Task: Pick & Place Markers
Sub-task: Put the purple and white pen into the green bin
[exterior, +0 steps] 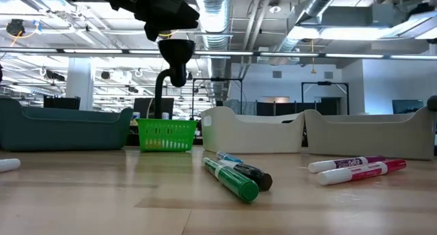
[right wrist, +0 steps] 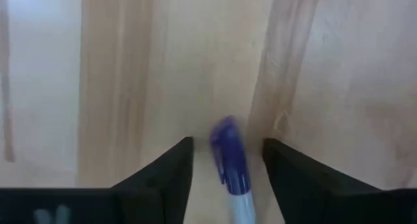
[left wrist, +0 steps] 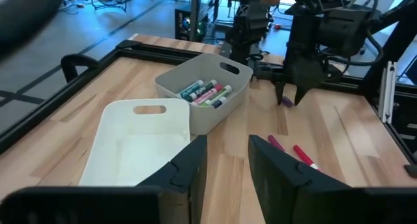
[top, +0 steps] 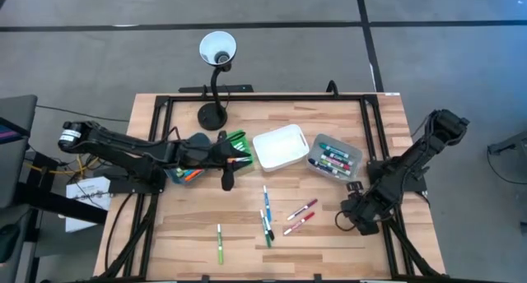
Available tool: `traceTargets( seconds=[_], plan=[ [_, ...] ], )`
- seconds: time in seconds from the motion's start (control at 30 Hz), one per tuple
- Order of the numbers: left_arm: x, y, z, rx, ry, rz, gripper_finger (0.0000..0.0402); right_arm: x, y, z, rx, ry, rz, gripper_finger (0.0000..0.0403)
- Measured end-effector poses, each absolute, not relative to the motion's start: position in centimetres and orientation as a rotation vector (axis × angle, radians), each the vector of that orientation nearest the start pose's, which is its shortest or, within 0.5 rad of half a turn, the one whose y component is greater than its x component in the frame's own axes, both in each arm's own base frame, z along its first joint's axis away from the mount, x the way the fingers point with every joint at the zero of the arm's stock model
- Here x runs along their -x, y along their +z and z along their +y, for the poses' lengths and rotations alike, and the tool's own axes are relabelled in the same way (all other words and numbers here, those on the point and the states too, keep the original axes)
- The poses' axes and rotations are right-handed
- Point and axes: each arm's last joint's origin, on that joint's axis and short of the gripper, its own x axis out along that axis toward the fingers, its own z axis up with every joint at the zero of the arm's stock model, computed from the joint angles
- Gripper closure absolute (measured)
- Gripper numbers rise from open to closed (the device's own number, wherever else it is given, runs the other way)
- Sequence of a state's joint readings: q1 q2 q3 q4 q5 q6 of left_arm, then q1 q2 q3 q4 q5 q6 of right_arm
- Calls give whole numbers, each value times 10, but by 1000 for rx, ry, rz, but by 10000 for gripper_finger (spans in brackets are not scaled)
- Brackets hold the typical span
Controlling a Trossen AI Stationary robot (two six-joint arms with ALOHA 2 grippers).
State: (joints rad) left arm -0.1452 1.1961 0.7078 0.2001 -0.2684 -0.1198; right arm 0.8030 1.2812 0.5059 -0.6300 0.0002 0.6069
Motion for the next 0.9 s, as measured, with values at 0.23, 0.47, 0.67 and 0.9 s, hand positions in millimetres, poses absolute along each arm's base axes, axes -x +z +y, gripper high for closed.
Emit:
traceTargets(
  seconds=[0.23, 0.47, 0.67, 0.9],
  plan=[
    [-258, 260, -30, 58, 138, 275, 293, -116, 122, 133, 197, 280, 1421, 308],
    [-258, 260, -30, 60, 137, 272, 293, -137, 135, 140, 98, 181, 1233, 377],
    [-258, 262, -32, 108, 134, 249, 293, -184, 160, 147, -115, 181, 817, 371],
    [-257, 268, -45, 109, 79, 195, 293, -236, 203, 109, 50, -149, 253, 363]
  ],
)
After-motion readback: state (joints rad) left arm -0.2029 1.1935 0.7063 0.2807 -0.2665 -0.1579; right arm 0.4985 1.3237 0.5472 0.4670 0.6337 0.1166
